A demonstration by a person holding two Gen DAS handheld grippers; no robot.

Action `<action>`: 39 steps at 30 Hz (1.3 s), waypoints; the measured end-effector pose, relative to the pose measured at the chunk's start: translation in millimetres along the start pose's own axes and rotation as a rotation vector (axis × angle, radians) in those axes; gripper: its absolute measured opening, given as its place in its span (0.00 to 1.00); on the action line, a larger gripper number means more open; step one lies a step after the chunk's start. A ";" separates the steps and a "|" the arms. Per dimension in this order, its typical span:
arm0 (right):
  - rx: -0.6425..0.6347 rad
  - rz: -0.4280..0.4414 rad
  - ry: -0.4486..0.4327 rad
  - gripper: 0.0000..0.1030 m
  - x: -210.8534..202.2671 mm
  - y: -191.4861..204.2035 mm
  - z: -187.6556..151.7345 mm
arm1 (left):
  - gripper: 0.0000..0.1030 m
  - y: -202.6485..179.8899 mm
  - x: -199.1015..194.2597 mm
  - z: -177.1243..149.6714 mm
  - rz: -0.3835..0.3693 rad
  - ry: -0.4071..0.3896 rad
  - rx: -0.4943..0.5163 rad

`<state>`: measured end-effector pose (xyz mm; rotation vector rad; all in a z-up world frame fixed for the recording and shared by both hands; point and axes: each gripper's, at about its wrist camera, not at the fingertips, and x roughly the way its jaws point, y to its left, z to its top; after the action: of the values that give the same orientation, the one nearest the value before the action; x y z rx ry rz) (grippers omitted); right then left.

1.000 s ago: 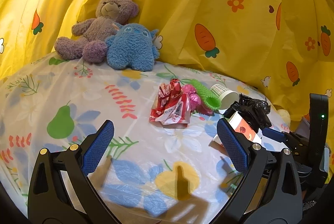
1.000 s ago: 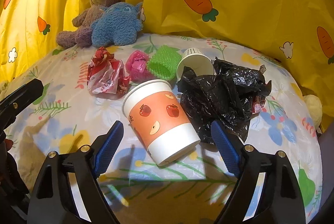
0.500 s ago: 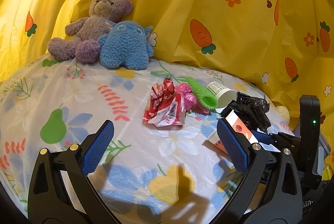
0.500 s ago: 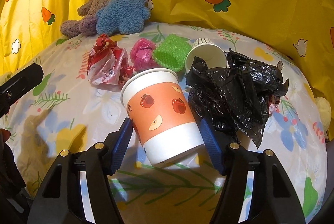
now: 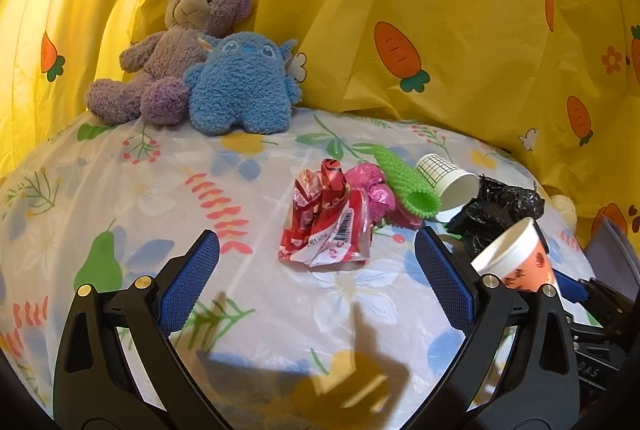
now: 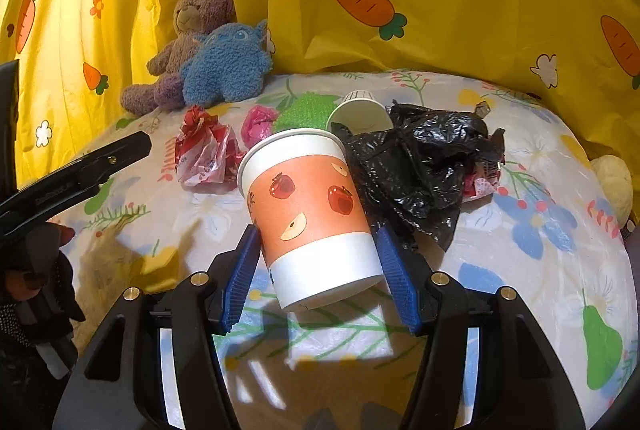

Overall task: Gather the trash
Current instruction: 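Grasp the red snack wrapper with the left tool while the right tool grasps the orange apple cup, then carry the red wrapper and orange cup over the grey bin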

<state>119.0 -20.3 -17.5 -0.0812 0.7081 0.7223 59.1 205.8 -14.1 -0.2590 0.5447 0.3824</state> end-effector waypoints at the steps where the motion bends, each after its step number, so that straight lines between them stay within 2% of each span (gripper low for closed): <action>1: 0.013 -0.001 -0.010 0.57 -4.0 -2.9 -0.7 | 0.89 0.9 6.6 2.6 -0.002 0.017 -0.004; 4: 0.042 -0.001 -0.036 0.57 -15.6 -11.8 -3.1 | 0.74 3.0 26.8 6.6 0.000 0.069 -0.007; 7: 0.062 -0.003 -0.067 0.57 -29.0 -17.6 -6.1 | 0.70 3.4 44.4 6.5 -0.002 0.115 -0.006; 10: 0.082 -0.005 -0.094 0.58 -41.9 -23.3 -8.1 | 0.59 3.4 58.7 4.4 -0.015 0.163 -0.004; 14: 0.101 -0.002 -0.115 0.58 -54.0 -28.7 -10.6 | 0.47 10.1 70.3 2.8 -0.077 0.209 -0.060; 15: 0.103 -0.002 -0.118 0.58 -56.0 -29.4 -11.7 | 0.44 10.3 71.9 2.1 -0.086 0.216 -0.070; 17: 0.104 -0.007 -0.122 0.58 -58.7 -30.0 -13.7 | 0.29 10.6 73.0 1.5 -0.093 0.221 -0.074; 22: 0.127 -0.026 -0.143 0.58 -66.7 -35.3 -16.7 | 0.13 11.0 63.8 1.8 -0.123 0.196 -0.089; 30: 0.182 -0.082 -0.194 0.58 -86.5 -53.1 -22.8 | 0.10 1.6 18.7 -2.6 -0.168 0.091 -0.092; 39: 0.221 -0.115 -0.214 0.58 -101.5 -64.4 -32.8 | 0.10 -45.8 -24.3 -15.5 -0.266 0.021 -0.005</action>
<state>87.2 -137.7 9.5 0.1546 0.5695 0.5296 52.1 152.6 -7.3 -0.3358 0.5227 0.1230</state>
